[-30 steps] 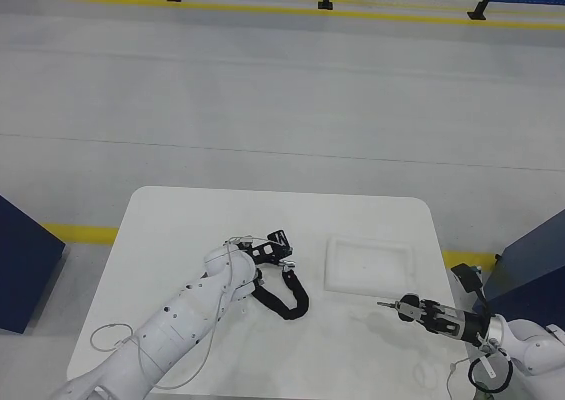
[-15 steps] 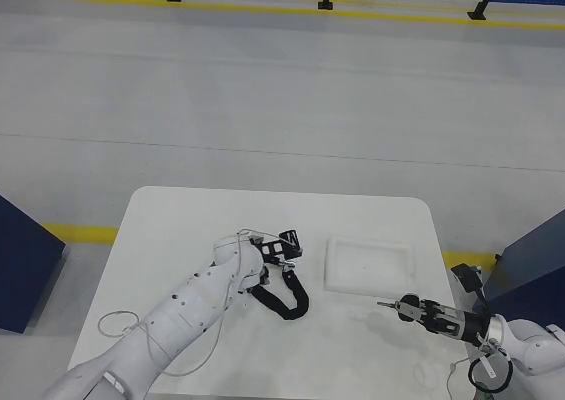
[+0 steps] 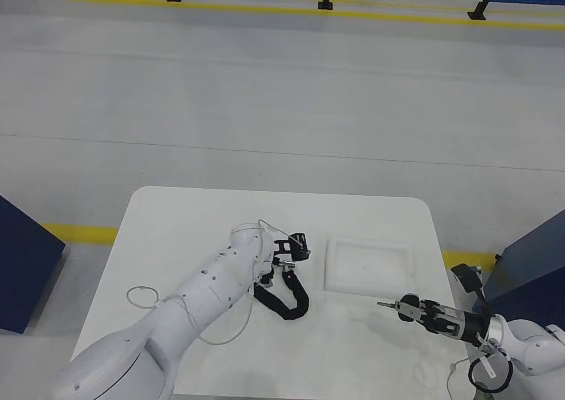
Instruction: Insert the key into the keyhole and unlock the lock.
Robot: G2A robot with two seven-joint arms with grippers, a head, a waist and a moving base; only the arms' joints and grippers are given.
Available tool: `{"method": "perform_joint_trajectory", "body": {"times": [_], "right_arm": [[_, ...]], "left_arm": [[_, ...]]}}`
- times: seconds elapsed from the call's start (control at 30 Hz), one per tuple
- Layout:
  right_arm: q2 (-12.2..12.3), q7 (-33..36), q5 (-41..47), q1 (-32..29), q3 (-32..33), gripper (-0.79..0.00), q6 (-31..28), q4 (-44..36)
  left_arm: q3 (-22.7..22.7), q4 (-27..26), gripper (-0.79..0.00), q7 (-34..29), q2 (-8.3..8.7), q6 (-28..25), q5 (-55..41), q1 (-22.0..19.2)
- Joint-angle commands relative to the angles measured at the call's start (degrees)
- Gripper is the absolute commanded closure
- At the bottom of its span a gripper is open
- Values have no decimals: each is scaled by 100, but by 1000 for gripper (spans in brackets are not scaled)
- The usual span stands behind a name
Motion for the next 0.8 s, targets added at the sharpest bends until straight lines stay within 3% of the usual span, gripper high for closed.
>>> {"method": "perform_joint_trajectory", "body": {"times": [0.0,0.1,0.17,0.23,0.33,0.43,0.57,0.77], "right_arm": [[0,0,0,0,0,0,0,0],[0,0,0,0,0,0,0,0],[0,0,0,0,0,0,0,0],[0,0,0,0,0,0,0,0],[0,0,0,0,0,0,0,0],[0,0,0,0,0,0,0,0],[0,0,0,0,0,0,0,0],[0,0,0,0,0,0,0,0]], "left_arm": [[78,328,-785,154,-145,-39,-11,-60],[138,678,-785,355,-304,-111,-32,-147],[164,884,-637,491,-392,-141,-36,-193],[192,1059,-600,598,-470,-144,-16,-232],[219,1267,-443,751,-569,-149,4,-282],[237,1435,-385,887,-650,-214,20,-327],[257,1597,-339,988,-745,-277,44,-379],[274,1760,-342,1100,-863,-287,86,-468]]}}
